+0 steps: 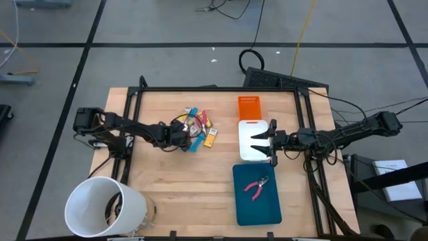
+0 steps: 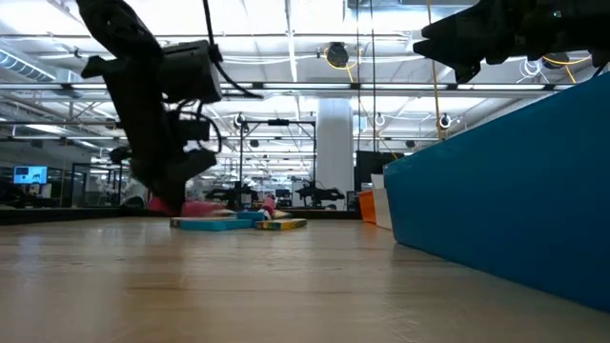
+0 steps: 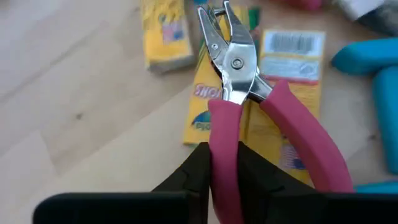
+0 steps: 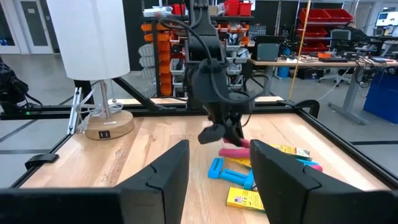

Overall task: Pick & Place School Supplies
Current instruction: Put the pink puncher into the blue bin

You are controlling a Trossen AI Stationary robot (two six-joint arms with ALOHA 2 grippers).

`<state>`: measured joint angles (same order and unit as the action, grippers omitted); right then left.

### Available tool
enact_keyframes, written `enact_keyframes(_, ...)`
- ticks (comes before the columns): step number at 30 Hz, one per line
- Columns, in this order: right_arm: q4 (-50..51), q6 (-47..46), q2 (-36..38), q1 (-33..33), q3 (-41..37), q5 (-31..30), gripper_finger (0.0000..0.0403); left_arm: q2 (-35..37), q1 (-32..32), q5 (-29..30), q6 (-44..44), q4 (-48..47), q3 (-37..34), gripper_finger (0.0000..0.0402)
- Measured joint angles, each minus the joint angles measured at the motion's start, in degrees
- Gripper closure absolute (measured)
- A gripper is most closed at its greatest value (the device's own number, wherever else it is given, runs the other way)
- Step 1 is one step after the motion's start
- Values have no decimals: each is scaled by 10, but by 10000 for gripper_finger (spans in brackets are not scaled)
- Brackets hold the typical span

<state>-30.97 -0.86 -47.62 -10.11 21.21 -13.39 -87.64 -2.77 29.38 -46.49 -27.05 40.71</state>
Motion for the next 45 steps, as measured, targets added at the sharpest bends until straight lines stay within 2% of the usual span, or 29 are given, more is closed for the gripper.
enact_keyframes(8,1,0,0,0,0,0,243,53,28,61,14,0,2,347)
enact_keyframes(15,1,0,0,0,0,0,247,80,34,128,-29,-84,3,352)
enact_keyframes(22,4,0,0,0,0,0,247,84,34,154,-62,-129,0,352)
enact_keyframes(30,4,0,0,0,0,0,248,92,14,161,-96,-128,-50,352)
enact_keyframes(33,4,0,0,0,0,0,248,106,9,155,-86,-95,-73,352)
enact_keyframes(45,4,0,0,0,0,0,248,180,8,68,135,218,-167,352)
